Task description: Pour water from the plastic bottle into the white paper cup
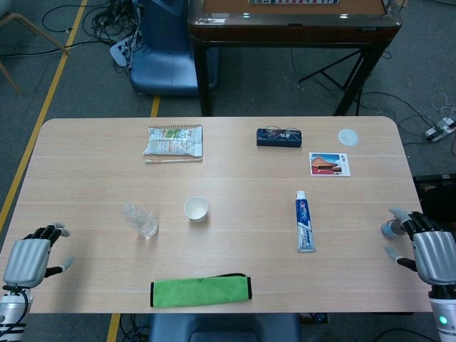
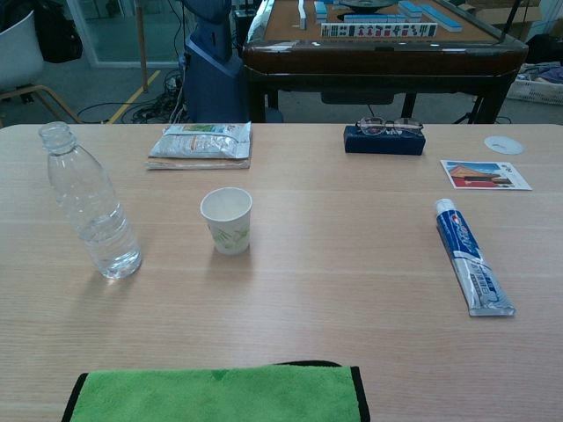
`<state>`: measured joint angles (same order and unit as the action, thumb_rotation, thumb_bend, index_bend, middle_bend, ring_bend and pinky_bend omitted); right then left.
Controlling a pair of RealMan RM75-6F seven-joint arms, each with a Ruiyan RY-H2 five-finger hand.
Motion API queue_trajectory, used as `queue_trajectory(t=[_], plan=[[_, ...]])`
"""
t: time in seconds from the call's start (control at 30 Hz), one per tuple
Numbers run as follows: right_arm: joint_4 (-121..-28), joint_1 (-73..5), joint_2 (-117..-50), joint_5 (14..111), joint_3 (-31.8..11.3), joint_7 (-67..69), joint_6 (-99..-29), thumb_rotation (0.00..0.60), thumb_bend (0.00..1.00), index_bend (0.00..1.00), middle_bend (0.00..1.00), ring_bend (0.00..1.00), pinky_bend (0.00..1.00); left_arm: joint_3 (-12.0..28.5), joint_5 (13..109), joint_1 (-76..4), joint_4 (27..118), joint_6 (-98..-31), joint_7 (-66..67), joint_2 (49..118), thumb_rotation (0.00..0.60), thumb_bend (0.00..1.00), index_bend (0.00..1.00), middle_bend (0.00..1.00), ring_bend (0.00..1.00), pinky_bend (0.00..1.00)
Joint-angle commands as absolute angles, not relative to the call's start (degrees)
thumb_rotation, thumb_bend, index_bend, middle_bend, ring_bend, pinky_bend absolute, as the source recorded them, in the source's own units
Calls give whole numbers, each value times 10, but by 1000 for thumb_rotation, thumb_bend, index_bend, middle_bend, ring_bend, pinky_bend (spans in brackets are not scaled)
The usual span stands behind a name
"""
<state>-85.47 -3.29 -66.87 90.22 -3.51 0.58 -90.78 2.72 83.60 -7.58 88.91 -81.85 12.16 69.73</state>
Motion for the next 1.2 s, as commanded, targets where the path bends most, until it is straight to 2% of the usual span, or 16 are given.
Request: queue_trajectory(t=[0.03,0.4,0.6,0.73,0.97,1.2], plan=[[-854,-32,-668,902,-35,7,-908,600,48,244,335,280,480,26,835,-77,887,-817,123,699,600,159,396,303,337,517],[-858,-29,-664,902,-34,10,-909,600,48,244,335,280,480,26,837,-83,887,-810,121,707,600,159,385,304,337,517],[-858,-28,-662,896,-34,16,-904,600,49,244,335,280,480,29,835,-94,888,-797,117,716,600,155,284,304,338,517],[-857,-26,-661,895,-34,21,-906,600,48,244,335,280,480,33,830,-104,894,-782,111,722,600,81,217,293,333,516],[-855,-23,-660,892,-34,24,-906,600,48,244,335,280,480,44,805,-124,908,-746,96,724,600,16,142,205,225,399],[-852,-22,-660,889,-35,29,-904,600,48,244,335,280,480,55,775,-140,907,-718,86,729,600,2,109,188,210,380]])
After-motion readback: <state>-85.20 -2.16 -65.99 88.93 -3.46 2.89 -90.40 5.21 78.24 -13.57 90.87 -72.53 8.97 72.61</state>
